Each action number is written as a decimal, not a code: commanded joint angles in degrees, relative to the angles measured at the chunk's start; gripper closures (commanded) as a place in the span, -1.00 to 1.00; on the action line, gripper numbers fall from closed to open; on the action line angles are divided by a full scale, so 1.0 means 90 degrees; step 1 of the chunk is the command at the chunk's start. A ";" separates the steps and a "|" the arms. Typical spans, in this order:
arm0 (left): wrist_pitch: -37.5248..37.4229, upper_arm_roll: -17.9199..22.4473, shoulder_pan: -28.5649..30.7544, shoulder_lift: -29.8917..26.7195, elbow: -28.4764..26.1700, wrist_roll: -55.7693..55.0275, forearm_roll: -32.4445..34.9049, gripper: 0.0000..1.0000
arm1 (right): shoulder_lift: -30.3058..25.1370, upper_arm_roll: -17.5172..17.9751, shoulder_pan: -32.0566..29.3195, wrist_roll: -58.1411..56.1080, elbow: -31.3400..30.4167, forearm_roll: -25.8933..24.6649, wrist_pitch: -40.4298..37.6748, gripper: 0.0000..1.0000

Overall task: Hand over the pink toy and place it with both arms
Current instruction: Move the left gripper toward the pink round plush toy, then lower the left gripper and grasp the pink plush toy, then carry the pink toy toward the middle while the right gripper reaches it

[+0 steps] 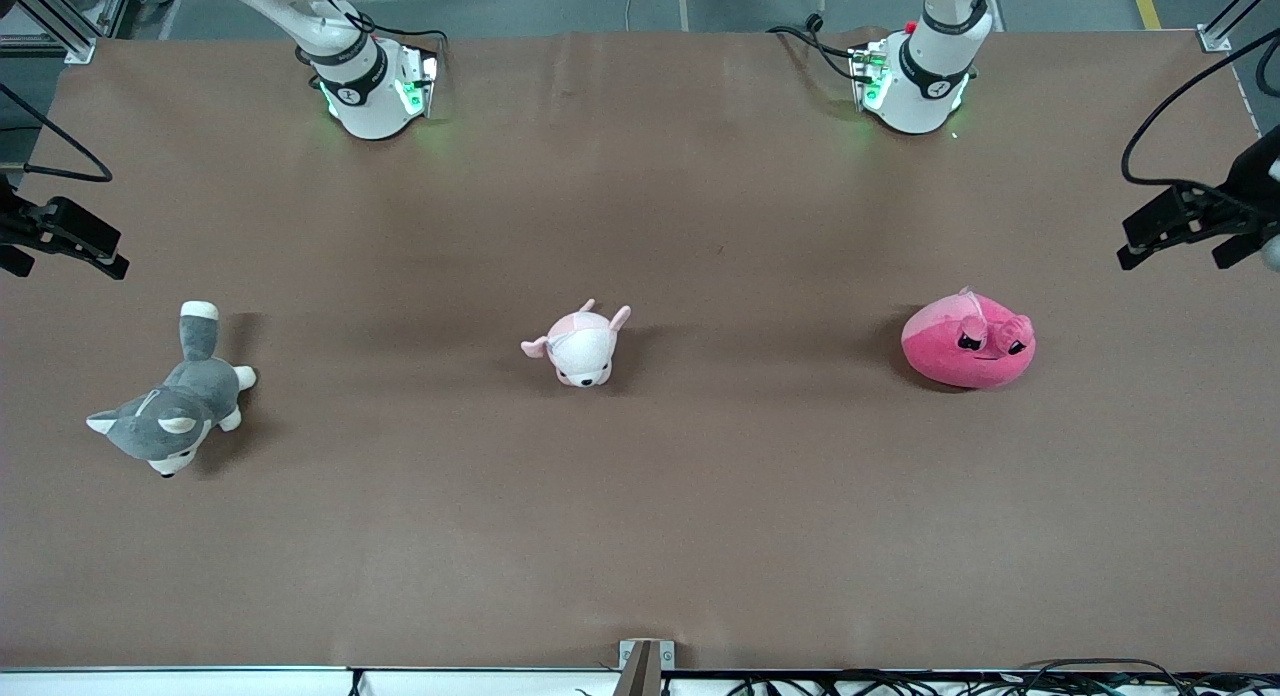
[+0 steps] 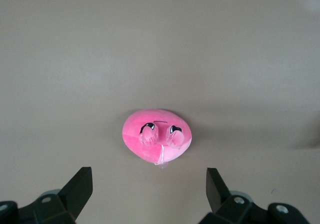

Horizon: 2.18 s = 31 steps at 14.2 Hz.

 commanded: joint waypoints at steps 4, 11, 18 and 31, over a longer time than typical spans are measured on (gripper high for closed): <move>0.0094 0.0020 0.0239 0.1333 -0.0029 -0.0093 -0.0046 -1.00 | -0.0062 -0.0007 0.0023 -0.0061 0.0017 -0.0013 -0.0030 -1.00; 0.1724 0.0001 0.0406 0.1696 -0.1541 -0.0122 -0.0075 -1.00 | -0.0042 0.0003 0.0043 0.0007 0.0027 0.0084 0.0038 -1.00; 0.1853 -0.0028 0.0367 0.1657 -0.2050 -0.0278 -0.0378 -0.46 | -0.0032 0.0013 0.0179 0.0007 0.0017 0.0114 -0.0001 -1.00; 0.0556 -0.0592 0.0328 0.1413 -0.1086 -0.1759 -0.0408 1.00 | 0.0300 0.0013 0.0287 -0.0023 -0.0012 0.0114 -0.0040 -1.00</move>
